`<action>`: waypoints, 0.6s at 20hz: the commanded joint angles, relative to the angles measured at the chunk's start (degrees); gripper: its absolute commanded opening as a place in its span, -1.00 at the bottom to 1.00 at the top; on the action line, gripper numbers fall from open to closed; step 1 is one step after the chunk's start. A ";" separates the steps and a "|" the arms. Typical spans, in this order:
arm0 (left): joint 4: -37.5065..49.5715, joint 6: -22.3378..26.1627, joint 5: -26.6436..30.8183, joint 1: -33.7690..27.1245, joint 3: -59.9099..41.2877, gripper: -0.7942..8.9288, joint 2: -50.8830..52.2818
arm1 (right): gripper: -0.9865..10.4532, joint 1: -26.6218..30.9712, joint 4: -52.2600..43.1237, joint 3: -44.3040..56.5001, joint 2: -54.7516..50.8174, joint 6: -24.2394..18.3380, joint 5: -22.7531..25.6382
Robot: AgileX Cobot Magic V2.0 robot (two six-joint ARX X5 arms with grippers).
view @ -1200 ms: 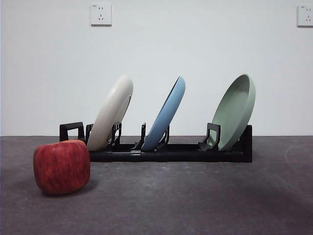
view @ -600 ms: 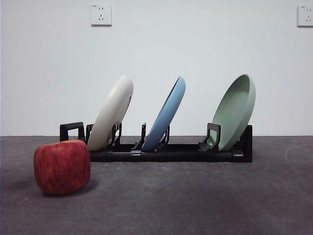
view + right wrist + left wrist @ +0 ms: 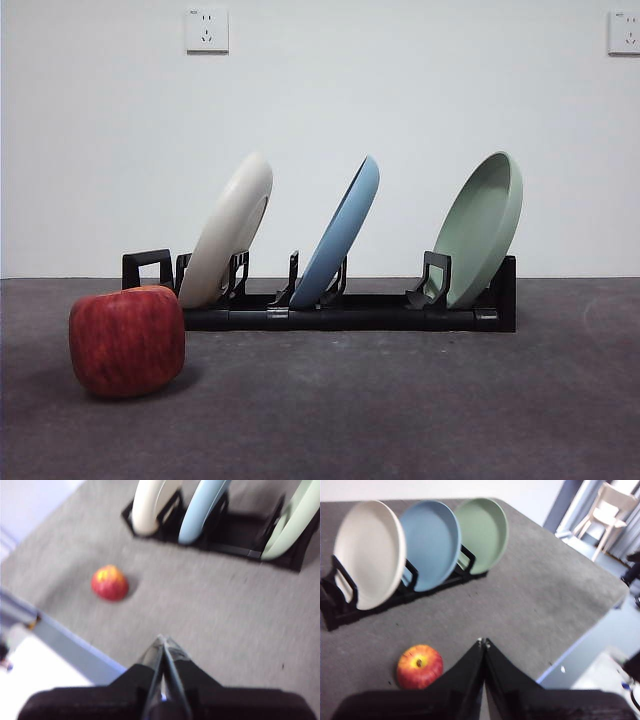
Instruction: Take the yellow plate from the plate rack,put the plate on the table,take the apple from the table,put the apple in the plate
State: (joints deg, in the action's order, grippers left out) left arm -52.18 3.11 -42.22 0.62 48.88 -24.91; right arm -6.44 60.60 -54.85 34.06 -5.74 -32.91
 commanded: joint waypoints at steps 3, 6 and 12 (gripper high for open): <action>-3.21 3.45 -0.04 0.92 1.11 -0.85 -0.09 | -0.83 -0.17 1.79 -0.13 0.07 -2.95 -0.11; -3.21 3.30 -0.07 0.92 1.11 -0.71 -0.09 | -0.73 -0.17 1.64 -0.13 0.07 -2.69 -0.09; -3.15 1.36 0.02 0.92 1.11 0.34 -0.24 | 0.27 -0.17 1.60 -0.13 0.07 -2.47 -0.04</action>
State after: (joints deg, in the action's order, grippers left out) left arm -55.48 4.86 -42.17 1.41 49.84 -25.08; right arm -6.46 62.57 -54.87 34.06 -8.14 -32.86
